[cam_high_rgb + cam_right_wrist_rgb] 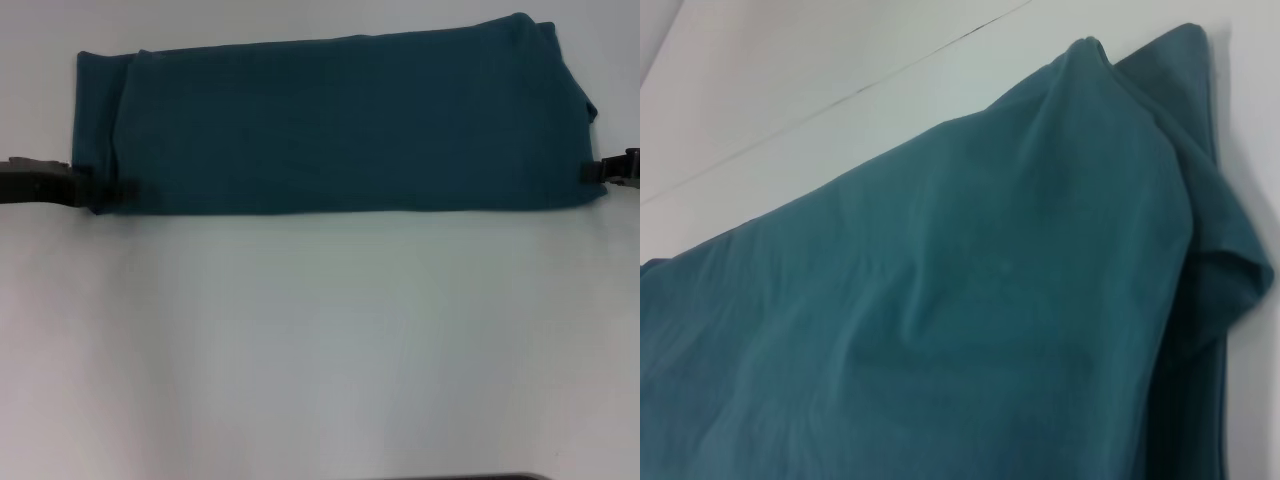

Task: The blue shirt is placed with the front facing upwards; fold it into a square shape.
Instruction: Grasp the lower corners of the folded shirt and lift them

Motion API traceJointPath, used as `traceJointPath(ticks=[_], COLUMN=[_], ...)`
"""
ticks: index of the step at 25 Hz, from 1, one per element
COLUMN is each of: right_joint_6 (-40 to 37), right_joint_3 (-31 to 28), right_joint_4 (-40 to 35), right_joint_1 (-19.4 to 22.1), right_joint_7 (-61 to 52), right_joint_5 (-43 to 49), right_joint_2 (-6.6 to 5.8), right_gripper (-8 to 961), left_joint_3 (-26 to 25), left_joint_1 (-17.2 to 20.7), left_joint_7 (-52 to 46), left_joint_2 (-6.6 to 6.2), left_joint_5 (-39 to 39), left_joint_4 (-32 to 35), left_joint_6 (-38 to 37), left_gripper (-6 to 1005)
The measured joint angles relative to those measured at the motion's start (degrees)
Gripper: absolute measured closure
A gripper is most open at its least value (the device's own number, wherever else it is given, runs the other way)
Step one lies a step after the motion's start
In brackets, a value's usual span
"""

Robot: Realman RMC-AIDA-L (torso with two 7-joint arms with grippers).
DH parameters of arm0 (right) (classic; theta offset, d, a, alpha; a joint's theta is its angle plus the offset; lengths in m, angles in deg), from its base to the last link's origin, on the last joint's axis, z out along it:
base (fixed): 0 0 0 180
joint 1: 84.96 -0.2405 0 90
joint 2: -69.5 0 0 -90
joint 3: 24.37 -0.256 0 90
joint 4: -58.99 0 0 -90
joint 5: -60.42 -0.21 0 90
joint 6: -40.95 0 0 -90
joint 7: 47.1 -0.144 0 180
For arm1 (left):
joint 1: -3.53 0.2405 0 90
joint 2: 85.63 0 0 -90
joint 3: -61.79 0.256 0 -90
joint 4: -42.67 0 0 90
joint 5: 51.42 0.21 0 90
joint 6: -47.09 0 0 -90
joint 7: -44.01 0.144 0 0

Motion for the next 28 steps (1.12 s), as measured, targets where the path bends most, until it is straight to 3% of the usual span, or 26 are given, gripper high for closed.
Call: traceJointPath(ticks=[11, 19, 24, 28], right_joint_6=[-0.09, -0.21, -0.09, -0.14], right_joint_3=[0.00, 0.00, 0.00, -0.01], right_joint_4=[0.00, 0.00, 0.00, 0.00], right_joint_1=[0.00, 0.00, 0.00, 0.03], right_joint_7=[0.00, 0.07, 0.17, 0.35], right_joint_5=[0.00, 0.00, 0.00, -0.01], right_joint_2=[-0.01, 0.08, 0.14, 0.17], right_gripper=[948, 949, 949, 949], left_joint_3=[0.03, -0.06, -0.01, -0.21], left_joint_1=[-0.66, -0.65, -0.62, -0.38], left_joint_7=[-1.23, -1.27, -1.29, -1.33], left_joint_2=[0.37, 0.38, 0.38, 0.38], left_joint_5=[2.99, 3.05, 3.05, 2.94], left_joint_4=[0.64, 0.65, 0.67, 0.10], left_joint_6=[2.06, 2.04, 2.07, 1.68], left_gripper=[511, 722, 944, 982])
